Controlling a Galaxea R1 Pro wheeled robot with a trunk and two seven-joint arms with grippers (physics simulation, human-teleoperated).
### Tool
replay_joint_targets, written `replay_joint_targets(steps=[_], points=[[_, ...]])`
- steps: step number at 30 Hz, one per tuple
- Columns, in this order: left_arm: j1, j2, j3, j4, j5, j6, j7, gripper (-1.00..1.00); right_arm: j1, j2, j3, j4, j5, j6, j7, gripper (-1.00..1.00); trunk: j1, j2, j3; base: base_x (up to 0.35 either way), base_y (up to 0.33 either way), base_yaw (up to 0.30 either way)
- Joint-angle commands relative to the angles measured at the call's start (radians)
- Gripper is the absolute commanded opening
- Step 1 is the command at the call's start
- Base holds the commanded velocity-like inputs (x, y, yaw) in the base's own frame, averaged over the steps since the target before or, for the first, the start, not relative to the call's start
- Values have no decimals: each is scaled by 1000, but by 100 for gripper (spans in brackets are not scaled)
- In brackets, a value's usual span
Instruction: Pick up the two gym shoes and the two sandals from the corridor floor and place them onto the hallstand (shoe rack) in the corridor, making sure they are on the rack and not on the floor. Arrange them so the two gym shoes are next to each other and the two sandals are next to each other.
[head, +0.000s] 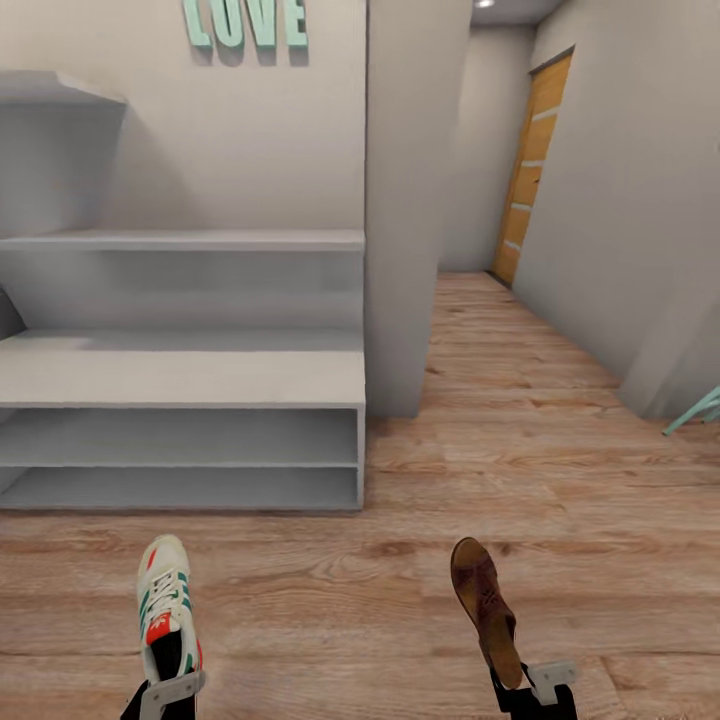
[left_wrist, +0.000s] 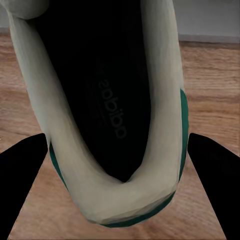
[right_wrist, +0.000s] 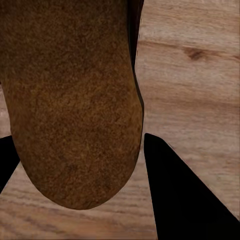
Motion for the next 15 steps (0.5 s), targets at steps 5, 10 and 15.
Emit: replay_joint_targets(steps=[5, 10, 15], points=[[-1, 1, -1, 1, 1, -3, 4, -100, -1, 0, -9, 0, 4, -2, 8, -100, 0, 0, 0, 0, 308, -62], [-1, 1, -1, 1, 3, -3, 4, -100, -1, 0, -8, 0, 4, -2, 8, -100, 0, 0, 0, 0, 308, -7], [-1, 1, -1, 1, 2, -3, 4, -100, -1, 0, -8, 0, 4, -2, 8, -100, 0, 0, 0, 0, 308, -1]])
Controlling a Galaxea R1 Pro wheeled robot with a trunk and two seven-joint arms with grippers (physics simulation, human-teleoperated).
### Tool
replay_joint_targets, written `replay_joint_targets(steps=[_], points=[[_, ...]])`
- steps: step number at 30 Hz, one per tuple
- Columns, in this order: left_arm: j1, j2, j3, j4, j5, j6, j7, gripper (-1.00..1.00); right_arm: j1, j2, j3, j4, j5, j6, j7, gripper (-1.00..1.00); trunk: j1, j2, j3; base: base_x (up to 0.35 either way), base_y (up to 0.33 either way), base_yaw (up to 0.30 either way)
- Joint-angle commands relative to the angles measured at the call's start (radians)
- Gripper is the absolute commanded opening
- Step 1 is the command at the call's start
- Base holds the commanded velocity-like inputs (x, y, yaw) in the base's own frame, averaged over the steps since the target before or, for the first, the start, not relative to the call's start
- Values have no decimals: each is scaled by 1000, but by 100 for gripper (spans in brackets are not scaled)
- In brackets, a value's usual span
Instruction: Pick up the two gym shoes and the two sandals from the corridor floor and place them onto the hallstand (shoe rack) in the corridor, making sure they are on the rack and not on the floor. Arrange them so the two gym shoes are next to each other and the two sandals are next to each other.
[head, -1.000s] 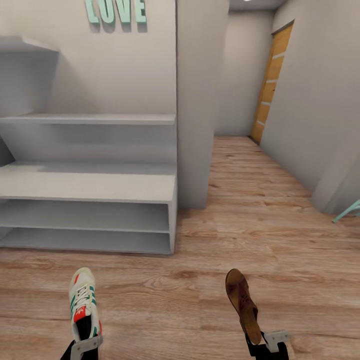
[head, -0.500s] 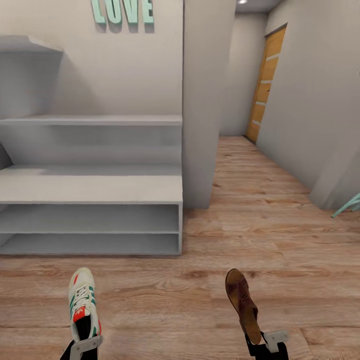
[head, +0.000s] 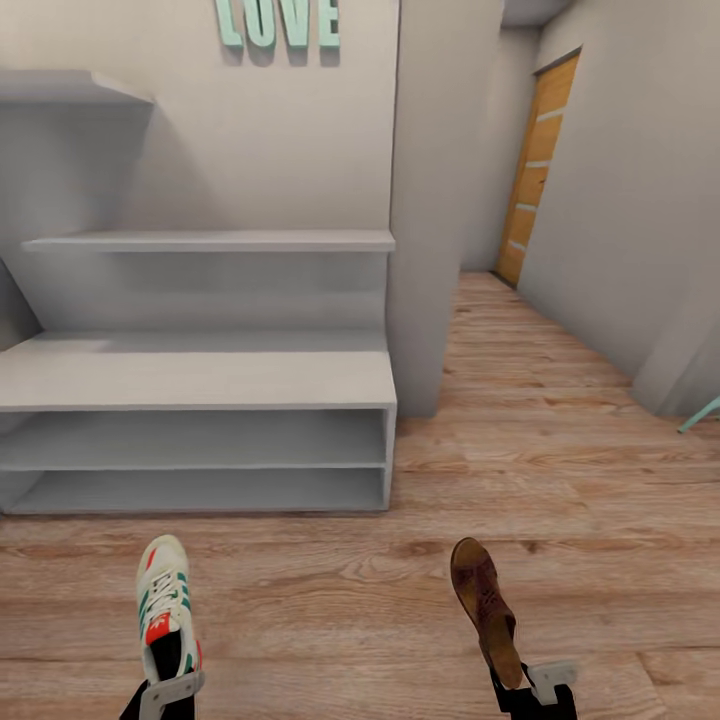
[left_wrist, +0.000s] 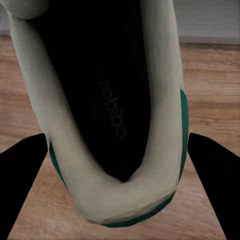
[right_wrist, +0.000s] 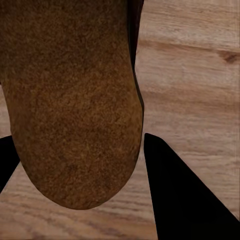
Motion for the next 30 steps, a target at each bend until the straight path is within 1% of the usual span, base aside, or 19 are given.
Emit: replay_joint_targets(steps=[1, 10, 18, 23, 28, 30], points=[[-1, 0, -2, 1, 1, -3, 3, -100, -1, 0, -9, 0, 4, -3, 8, -100, 0, 0, -1, 0, 308, 0], [-1, 0, -2, 1, 0, -3, 2, -100, 0, 0, -9, 1, 4, -3, 8, -100, 0, 0, -1, 0, 308, -11], [-1, 0, -2, 1, 0, -3, 3, -100, 0, 1, -8, 1, 5, -3, 8, -100, 0, 0, -1, 0, 304, -222], [-1, -2, -2, -1, -2, -3, 2, -100, -1, 1, -8, 1, 5, -3, 7, -100, 0, 0, -1, 0, 119, -154], [-3, -2, -3, -11, -3, 3, -4, -100, -1, 2, -9, 1, 5, -3, 8, -100, 0, 0, -1, 0, 26, -34], [-8, 2, -1, -9, -2, 13, -5, -100, 0, 1, -9, 1, 5, -3, 8, -100, 0, 0, -1, 0, 7, -9]])
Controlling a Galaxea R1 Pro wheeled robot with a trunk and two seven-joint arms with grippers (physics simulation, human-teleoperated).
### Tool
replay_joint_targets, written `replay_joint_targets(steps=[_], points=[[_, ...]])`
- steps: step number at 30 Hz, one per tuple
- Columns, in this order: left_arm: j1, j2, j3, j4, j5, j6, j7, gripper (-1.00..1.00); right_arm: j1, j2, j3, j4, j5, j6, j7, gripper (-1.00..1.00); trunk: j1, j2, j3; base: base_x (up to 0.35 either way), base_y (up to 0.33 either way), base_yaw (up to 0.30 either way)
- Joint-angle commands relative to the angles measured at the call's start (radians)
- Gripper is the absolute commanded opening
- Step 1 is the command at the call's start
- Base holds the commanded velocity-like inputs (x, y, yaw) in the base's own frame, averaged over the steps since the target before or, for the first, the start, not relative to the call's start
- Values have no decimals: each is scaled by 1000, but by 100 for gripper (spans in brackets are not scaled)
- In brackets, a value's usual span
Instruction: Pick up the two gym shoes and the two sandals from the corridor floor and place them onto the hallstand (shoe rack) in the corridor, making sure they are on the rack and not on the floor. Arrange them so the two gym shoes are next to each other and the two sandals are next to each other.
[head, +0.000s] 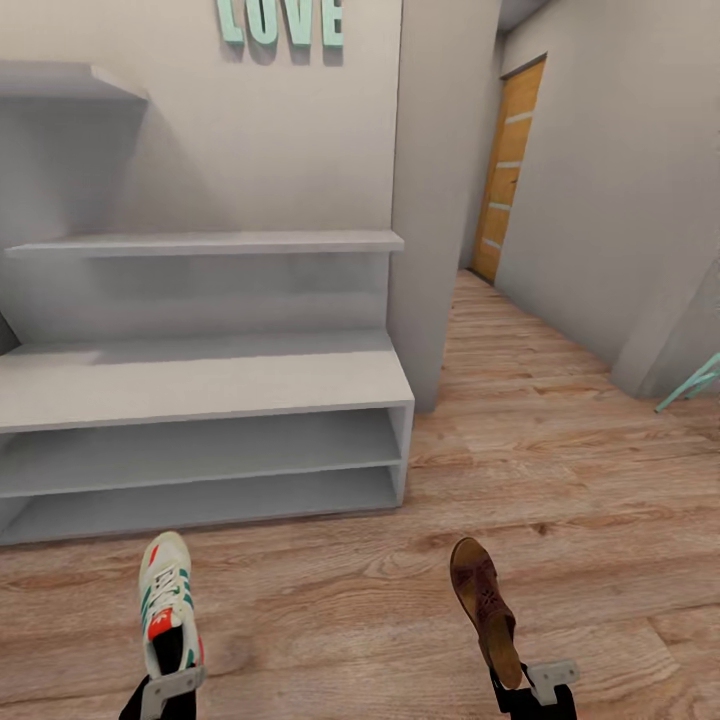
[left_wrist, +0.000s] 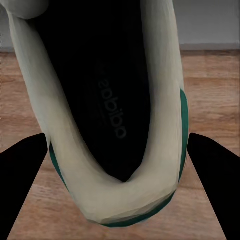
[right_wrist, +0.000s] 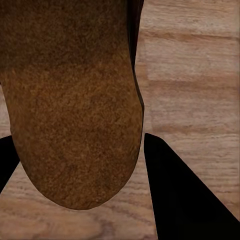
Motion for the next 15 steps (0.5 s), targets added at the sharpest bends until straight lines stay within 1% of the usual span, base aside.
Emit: replay_joint_targets(steps=[1, 3, 4, 5, 6, 7, 8, 9, 10, 11, 13, 14, 15], points=[[-3, 2, -1, 4, 2, 5, 3, -100, -1, 0, -9, 1, 4, -2, 9, -100, 0, 0, -1, 0, 4, -5], [-15, 4, -1, -3, 1, 60, 0, -100, -1, 0, -9, 1, 5, -2, 9, -100, 0, 0, -1, 0, 1, -2], [-36, 4, -1, -10, 0, 103, -1, -100, 0, 0, -9, 1, 5, -2, 9, -100, 0, 0, -1, 0, 0, 0], [-111, 4, -2, -23, 0, 222, -5, -100, 0, 0, -9, 1, 5, -2, 8, -100, 0, 0, -1, 0, 0, 0], [-146, 4, -2, -26, 0, 270, -11, -100, -1, -1, -9, 1, 5, -2, 8, -100, 0, 0, -1, 0, 0, 0], [-198, 2, -2, -28, 0, 337, -26, -100, -1, -1, -9, 1, 5, -2, 8, -100, 0, 0, -1, 0, 0, 0], [-273, -6, -5, -31, -1, 429, -57, -100, -1, -1, -9, 1, 5, -2, 8, -100, 0, 0, -1, 0, 0, 0], [-350, -10, -18, -32, -1, 523, -81, -100, -1, -1, -9, 1, 5, -2, 8, -100, 0, 0, -1, 0, 0, 0], [-390, -11, -29, -31, -1, 575, -89, -100, -1, -1, -8, 1, 5, -3, 8, -100, 0, 0, -1, 0, 0, 0], [-407, -11, -35, -31, -1, 598, -91, -100, -1, -1, -8, 1, 5, -2, 8, -100, 0, 0, -1, 0, 0, 0], [-464, -13, -57, -31, -1, 666, -98, -100, 0, -1, -8, 1, 6, -2, 8, -100, 0, 0, -1, 0, 0, 0], [-476, -14, -64, -30, -1, 680, -100, -100, 0, -1, -7, 1, 6, -2, 8, -100, 0, 0, -1, 0, 0, 0], [-498, -15, -78, -29, -1, 703, -107, -100, 0, -1, -7, 1, 6, -2, 8, -100, 0, 0, -1, 0, 0, 0]])
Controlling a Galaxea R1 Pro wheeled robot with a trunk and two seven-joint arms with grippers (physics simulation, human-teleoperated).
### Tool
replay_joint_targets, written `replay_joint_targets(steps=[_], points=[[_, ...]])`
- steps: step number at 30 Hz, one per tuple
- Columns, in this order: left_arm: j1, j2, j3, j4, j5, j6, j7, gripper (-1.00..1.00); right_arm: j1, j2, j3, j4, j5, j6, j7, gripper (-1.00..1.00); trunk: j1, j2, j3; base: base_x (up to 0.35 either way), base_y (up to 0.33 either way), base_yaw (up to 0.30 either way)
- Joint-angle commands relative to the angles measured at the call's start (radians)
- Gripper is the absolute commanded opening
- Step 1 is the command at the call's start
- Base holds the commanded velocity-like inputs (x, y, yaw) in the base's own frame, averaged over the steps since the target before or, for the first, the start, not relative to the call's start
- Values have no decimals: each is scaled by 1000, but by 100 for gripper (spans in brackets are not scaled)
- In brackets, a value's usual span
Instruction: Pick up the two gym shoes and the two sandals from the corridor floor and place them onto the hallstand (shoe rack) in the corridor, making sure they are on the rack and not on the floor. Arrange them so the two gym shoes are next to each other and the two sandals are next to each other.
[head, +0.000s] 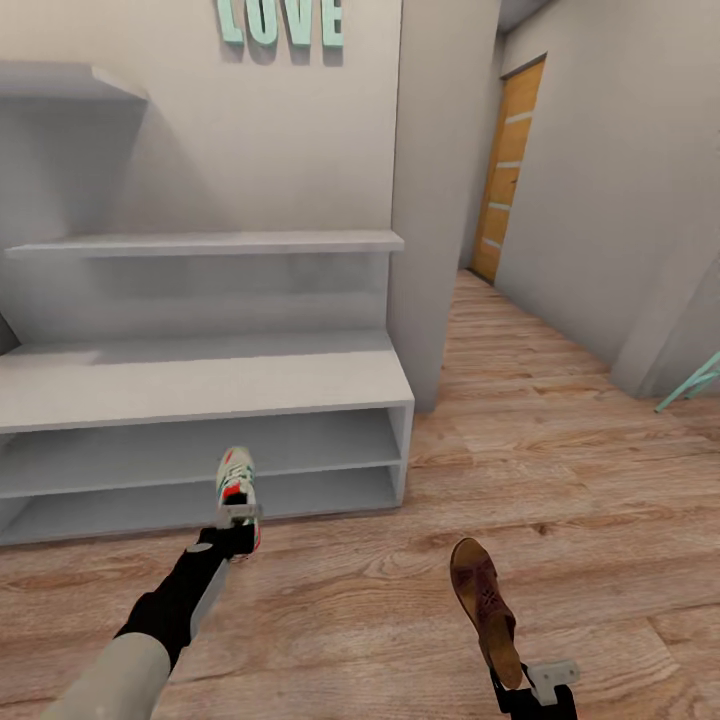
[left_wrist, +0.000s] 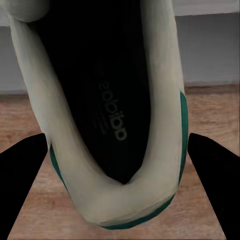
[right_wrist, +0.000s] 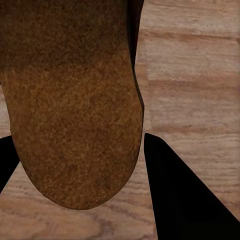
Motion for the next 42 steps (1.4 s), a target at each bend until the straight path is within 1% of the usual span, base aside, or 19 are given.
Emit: replay_joint_targets(steps=[1, 2, 3, 5, 9, 13, 17, 27, 29, 30, 32, 33, 35, 37, 40, 42], points=[[-21, 0, -20, 1, 0, 30, -10, -100, -1, 0, -9, 0, 4, -3, 9, -100, 0, 0, -1, 0, 0, 0], [-30, -1, -30, 3, 0, 42, -19, -100, -1, 0, -9, 0, 4, -3, 9, -100, 0, 0, -1, 0, 0, 0], [-54, -1, -54, 7, 1, 75, -45, -100, -1, 1, -9, 0, 4, -3, 9, -100, 0, 0, -1, 0, 0, 0], [-79, 1, -66, 11, 2, 111, -71, -100, -1, 0, -9, 0, 4, -3, 9, -100, 0, 0, -1, 0, 0, 0], [-117, 8, -77, 15, 2, 190, -106, -100, -1, -1, -9, 0, 4, -3, 9, -100, 0, 0, -1, 0, 0, 0], [-127, 15, -82, -6, -5, 250, -118, -100, -1, 0, -9, -1, 4, -3, 10, -100, 0, 0, -1, 0, 0, 0], [-128, 19, -82, -17, -17, 261, -120, -100, -1, 0, -10, -2, 4, -3, 10, -100, 0, 0, -1, 0, 0, 0], [-131, 33, -79, -19, -28, 270, -121, -100, -1, -1, -12, -3, 3, -4, 9, -100, 0, 0, -2, 0, 0, 0], [-138, 38, -79, -19, -28, 287, -121, -100, -1, -2, -13, -3, 3, -4, 9, -100, 0, 0, -4, 0, 0, 0], [-140, 40, -79, -19, -28, 296, -121, -100, -1, -3, -15, -3, 3, -4, 9, -100, 4, -7, -9, 0, 0, 0], [-145, 52, -78, -19, -28, 329, -121, -100, -1, -4, -30, -3, 3, -4, 9, -100, 11, -21, -18, 0, 0, 0], [-146, 55, -78, -20, -28, 335, -121, -100, -1, -4, -37, -3, 3, -4, 9, -100, 15, -28, -23, 0, 0, 0], [-150, 60, -77, -20, -28, 347, -120, -100, -1, -4, -59, -4, 3, -3, 9, -100, 23, -42, -32, 0, 0, 0], [-153, 65, -77, -20, -29, 355, -119, -100, -1, -5, -89, -5, 3, -3, 9, -100, 31, -56, -41, 0, 0, 0], [-153, 66, -77, -20, -29, 356, -118, -100, -1, -6, -100, -5, 3, -3, 9, -100, 42, -77, -53, 0, 0, 0], [-153, 66, -79, -25, -29, 354, -116, -100, -1, -7, -103, -5, 4, -3, 9, -100, 42, -77, -54, 0, 0, 0]])
